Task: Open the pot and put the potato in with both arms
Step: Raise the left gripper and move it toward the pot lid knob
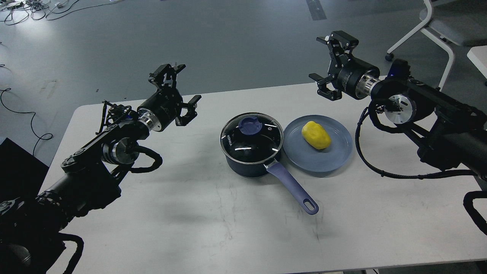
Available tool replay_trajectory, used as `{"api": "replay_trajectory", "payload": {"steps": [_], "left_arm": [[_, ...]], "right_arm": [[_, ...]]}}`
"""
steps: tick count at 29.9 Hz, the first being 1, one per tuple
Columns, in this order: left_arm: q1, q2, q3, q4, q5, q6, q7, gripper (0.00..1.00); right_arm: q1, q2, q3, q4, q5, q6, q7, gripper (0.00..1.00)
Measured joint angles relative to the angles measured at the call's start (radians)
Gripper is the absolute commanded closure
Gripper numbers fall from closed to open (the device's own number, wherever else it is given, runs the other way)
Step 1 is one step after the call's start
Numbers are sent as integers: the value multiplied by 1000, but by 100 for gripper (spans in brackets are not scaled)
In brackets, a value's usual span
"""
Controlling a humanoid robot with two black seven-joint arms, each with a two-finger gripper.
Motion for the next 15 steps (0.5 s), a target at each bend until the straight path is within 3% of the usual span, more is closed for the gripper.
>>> {"api": "replay_trajectory", "payload": {"steps": [8,15], "left_arm": [[0,29,-14,-6,-14,0,-8,2],[1,59,-22,-16,-15,0,-60,2]], "right_arm": [[-22,-15,53,10,3,25,3,0],[-25,-73,63,33,3,70,4,0]]}}
